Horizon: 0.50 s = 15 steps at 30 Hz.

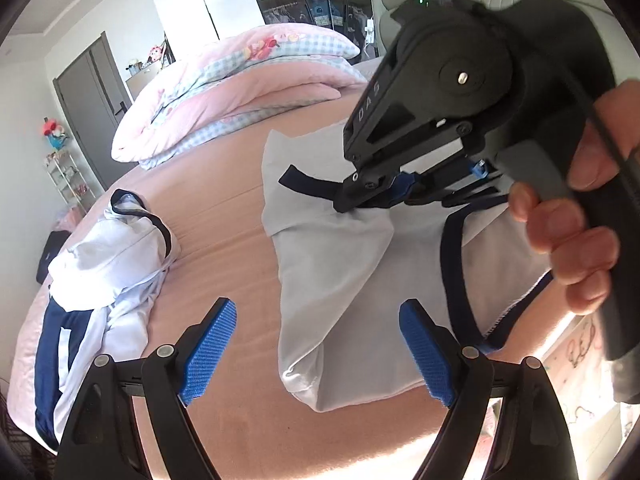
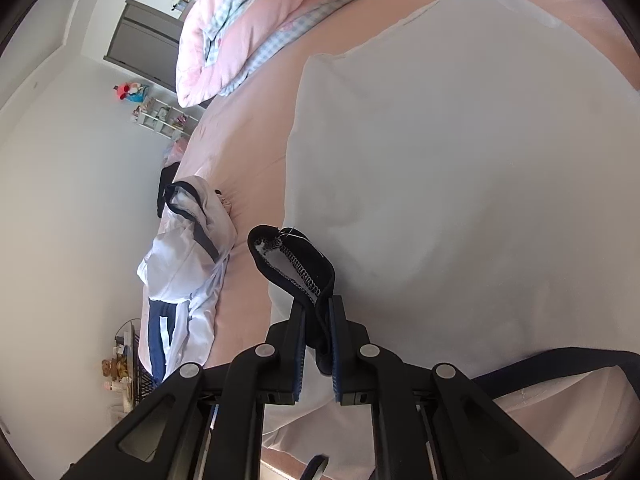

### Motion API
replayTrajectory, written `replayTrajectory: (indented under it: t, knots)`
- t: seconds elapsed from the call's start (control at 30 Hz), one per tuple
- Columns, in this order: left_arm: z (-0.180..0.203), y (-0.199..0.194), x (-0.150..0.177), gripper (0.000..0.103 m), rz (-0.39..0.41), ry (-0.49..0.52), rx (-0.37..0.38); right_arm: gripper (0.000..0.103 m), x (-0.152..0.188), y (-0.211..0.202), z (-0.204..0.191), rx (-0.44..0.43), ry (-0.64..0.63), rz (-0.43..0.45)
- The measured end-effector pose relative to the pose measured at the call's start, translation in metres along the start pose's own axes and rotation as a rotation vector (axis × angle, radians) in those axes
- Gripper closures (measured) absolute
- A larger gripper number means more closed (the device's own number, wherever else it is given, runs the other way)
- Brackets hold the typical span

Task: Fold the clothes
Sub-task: 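Hold the folded trim with the right tool while the left tool opens and withdraws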

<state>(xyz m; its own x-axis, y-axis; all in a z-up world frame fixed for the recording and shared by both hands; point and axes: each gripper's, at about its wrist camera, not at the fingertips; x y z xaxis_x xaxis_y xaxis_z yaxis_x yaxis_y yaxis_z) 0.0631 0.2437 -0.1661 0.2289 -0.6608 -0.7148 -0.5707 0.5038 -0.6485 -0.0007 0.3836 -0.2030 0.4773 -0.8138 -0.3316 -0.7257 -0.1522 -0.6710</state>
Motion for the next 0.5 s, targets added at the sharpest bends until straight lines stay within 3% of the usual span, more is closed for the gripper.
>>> replayTrajectory:
  t: [0.17,0.5]
  knots:
    - [-0.003,0.017,-0.007,0.019,-0.033,-0.018,0.015,0.095,-0.002,-0.006,-0.005,-0.011,-0.007,0.010]
    - [-0.009,0.037,-0.025,0.020,-0.025,0.007,-0.048,0.095,-0.006,-0.014,-0.003,-0.011,-0.001,0.014]
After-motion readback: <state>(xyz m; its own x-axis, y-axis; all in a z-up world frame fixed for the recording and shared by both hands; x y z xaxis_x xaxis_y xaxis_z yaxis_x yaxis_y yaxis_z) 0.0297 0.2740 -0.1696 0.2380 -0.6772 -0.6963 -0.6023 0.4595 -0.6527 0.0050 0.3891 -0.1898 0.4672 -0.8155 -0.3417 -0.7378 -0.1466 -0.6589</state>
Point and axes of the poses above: each gripper's, at about its wrist camera, not at the fingertips, and y roughly the way its jaws point, z to its right, x to its underside, and after that the axes turned 2 degrees about -y, right-handed
